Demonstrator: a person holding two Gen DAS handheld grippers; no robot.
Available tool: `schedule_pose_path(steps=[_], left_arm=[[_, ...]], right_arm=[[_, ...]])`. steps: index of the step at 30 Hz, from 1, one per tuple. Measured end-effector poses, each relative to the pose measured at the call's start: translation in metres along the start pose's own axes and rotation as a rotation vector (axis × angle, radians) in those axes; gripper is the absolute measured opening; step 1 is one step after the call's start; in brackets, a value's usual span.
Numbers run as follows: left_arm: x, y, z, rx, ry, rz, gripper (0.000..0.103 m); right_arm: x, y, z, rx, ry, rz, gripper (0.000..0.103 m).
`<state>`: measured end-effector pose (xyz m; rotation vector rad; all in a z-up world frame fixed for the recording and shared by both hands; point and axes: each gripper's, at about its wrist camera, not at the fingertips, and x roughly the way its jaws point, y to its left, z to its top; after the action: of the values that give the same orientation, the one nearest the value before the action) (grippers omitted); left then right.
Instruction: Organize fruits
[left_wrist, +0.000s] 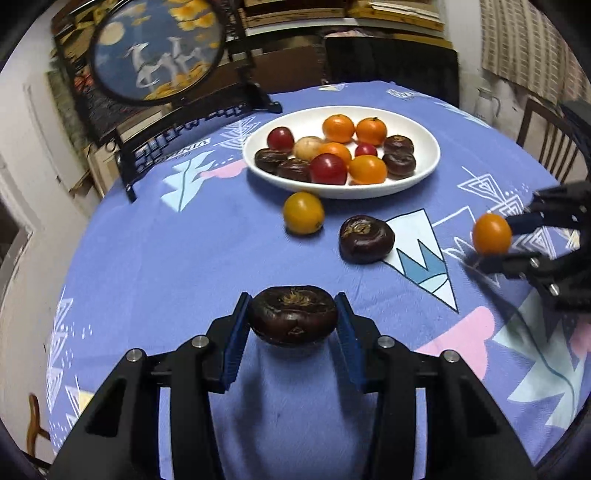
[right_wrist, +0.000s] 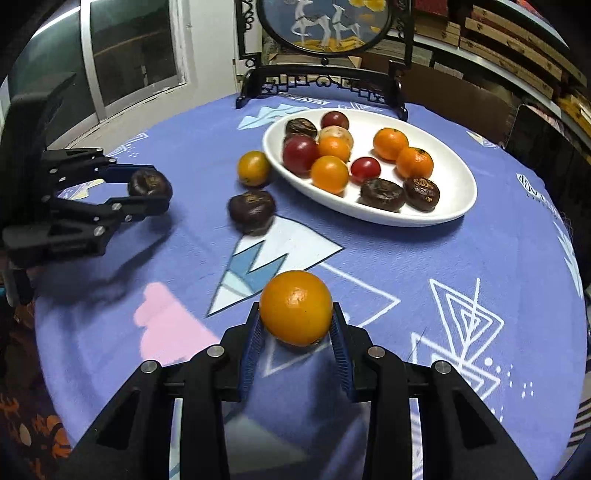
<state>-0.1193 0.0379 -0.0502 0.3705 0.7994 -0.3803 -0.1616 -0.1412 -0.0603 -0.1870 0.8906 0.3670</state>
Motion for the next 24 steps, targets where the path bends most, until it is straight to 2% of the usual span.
schedule_pose_path(steps=[12, 24], left_arm=[[-0.017, -0.001, -0.010, -0.014, -0.013, 0.024, 0.044], [-0.003, -0.001, -0.006, -0.009, 0.007, 0.054, 0.044]], right_arm=[[-0.007, 0.017, -0.011, -0.015, 0.019, 0.003, 0.036], [0.000, 0.014, -0.008, -0.012, 0.029, 0.027, 0.036]])
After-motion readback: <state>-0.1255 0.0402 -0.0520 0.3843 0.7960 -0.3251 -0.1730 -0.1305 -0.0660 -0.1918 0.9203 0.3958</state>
